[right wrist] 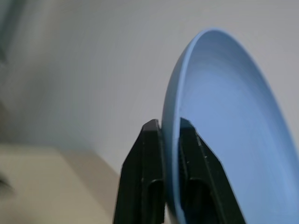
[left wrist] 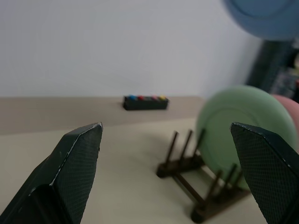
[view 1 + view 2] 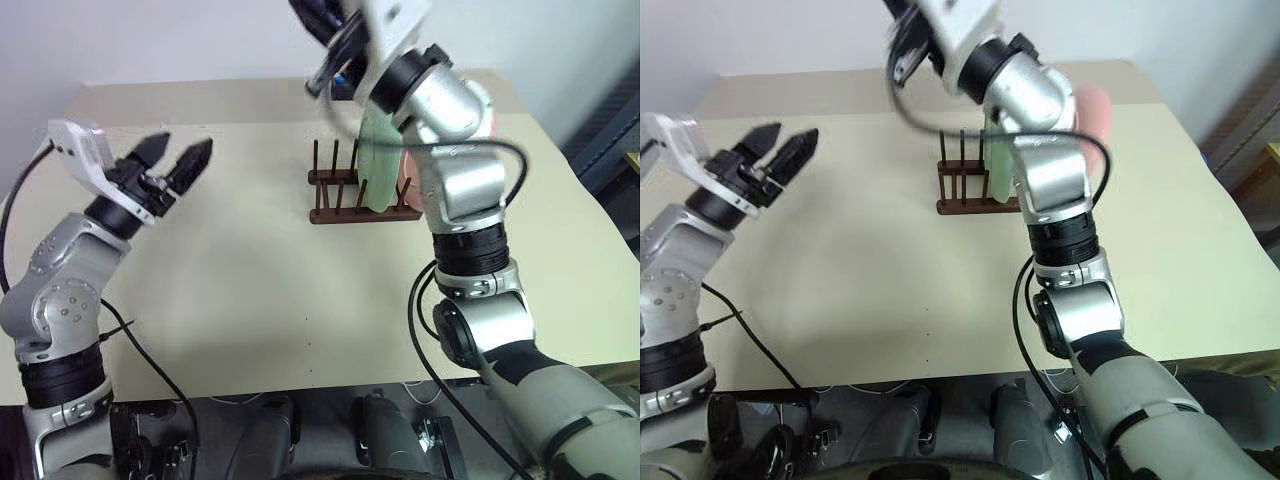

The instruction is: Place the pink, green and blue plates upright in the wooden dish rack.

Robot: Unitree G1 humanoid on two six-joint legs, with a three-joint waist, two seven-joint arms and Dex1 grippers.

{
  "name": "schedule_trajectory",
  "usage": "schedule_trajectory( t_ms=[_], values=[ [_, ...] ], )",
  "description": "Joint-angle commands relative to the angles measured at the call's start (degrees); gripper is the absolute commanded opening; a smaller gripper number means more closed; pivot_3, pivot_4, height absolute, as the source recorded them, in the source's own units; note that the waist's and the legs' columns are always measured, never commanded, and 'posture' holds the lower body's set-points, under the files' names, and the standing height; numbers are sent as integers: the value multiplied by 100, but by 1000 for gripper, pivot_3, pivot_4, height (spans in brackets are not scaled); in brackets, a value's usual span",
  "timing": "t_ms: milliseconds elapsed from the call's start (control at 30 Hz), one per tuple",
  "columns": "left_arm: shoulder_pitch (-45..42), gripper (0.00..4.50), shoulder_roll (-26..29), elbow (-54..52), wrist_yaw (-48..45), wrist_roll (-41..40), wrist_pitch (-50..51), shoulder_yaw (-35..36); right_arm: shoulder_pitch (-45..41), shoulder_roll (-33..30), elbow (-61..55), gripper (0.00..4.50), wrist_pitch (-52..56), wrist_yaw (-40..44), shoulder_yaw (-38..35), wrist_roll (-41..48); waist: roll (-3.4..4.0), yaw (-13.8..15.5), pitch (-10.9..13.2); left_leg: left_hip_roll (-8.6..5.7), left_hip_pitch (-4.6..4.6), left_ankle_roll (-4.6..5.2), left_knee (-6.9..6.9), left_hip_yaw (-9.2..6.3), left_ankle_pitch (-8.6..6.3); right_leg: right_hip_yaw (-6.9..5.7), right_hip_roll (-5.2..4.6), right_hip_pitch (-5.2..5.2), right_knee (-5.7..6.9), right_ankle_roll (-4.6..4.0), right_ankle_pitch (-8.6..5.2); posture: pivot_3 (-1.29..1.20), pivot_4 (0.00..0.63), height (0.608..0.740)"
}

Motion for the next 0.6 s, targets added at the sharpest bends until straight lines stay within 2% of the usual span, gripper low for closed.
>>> schedule_trajectory(
  t_ms=[33, 200, 300, 367, 600],
  values=[
    [20, 4468, 272, -212, -410, 238, -408, -2, -388, 95, -368, 0, 1350, -153, -870, 1833, 1, -7, 1, 0, 0, 0, -3, 0, 0, 0, 0, -1, 1, -1, 0, 0, 150, 740],
    [336, 4468, 592, -331, -1133, 660, -996, -154, -343, 135, 95, 0, 2989, -925, -1661, 3418, 8, -34, -3, 0, 6, 0, -26, 7, 0, 5, -4, -8, 0, -2, 0, 0, 150, 740],
    [614, 4468, 762, -361, -1579, 590, -1046, -175, -217, 168, 194, 0, 3419, -1239, -1798, 3849, 10, -38, -3, 0, 8, -2, -52, 10, 2, 9, -6, -15, -8, -3, 1, 0, 150, 740],
    [776, 4468, 842, -361, -1842, 491, -1025, -148, -43, 214, 133, 0, 3536, -1527, -1786, 3926, 11, -43, -2, 1, 8, -3, -65, 10, 3, 9, -6, -22, -9, -4, 0, 0, 150, 740],
    [1109, 4468, 1006, -349, -2333, 1058, -1862, -99, 251, 337, 185, 0, 3522, -2337, -1656, 3832, 13, -36, 0, 2, 8, -4, -66, 14, 4, 10, -6, -24, -8, -4, 0, 0, 150, 740]
  ],
)
